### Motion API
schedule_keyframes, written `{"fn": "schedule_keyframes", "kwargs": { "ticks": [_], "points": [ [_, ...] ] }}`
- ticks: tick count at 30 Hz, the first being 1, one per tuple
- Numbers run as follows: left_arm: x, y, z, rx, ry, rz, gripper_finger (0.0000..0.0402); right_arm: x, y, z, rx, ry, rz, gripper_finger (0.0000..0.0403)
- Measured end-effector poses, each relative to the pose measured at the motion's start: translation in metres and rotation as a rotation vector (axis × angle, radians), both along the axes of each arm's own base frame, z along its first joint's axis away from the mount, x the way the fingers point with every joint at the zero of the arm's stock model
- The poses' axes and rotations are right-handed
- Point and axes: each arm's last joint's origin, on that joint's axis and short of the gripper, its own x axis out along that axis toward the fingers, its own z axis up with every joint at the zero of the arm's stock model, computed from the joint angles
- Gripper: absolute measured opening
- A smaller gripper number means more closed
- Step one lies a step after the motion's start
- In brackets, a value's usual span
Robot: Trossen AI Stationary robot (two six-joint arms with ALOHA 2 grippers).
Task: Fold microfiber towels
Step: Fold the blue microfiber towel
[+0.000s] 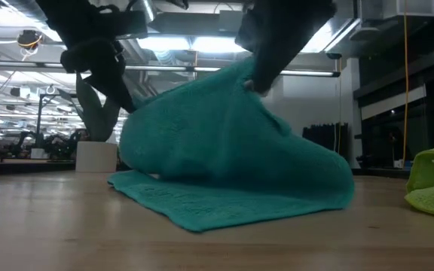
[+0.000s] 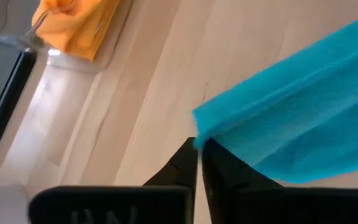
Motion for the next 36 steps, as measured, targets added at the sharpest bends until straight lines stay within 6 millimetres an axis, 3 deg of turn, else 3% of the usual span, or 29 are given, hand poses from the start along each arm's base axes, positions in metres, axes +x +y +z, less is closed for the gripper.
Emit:
{"fn": "schedule_keyframes", "kwargs": {
  "ticks": [9, 15, 19, 28, 36],
  "points": [
    [-0.001, 0.000, -0.001, -0.034, -0.027, 0.059, 0.0104, -0.005, 0.008, -0.019, 0.237, 0.085, 0.085, 0.0160],
    [-0.001, 0.000, -0.001, -0.027, -0.044, 0.080, 0.0122, -0.009, 0.011, -0.026, 0.275, 0.109, 0.076, 0.0230],
    [0.001, 0.000, 0.000, -0.039, -0.068, 0.087, 0.0120, -0.008, 0.009, -0.027, 0.259, 0.109, 0.043, 0.0240],
    [0.008, -0.005, 0.003, -0.171, -0.127, 0.053, 0.0119, -0.005, 0.001, -0.029, 0.050, -0.004, -0.137, 0.0226],
    [0.009, -0.007, 0.003, -0.185, -0.126, 0.042, 0.0119, -0.026, 0.013, -0.060, 0.012, 0.042, -0.068, 0.0220]
  ]
}}
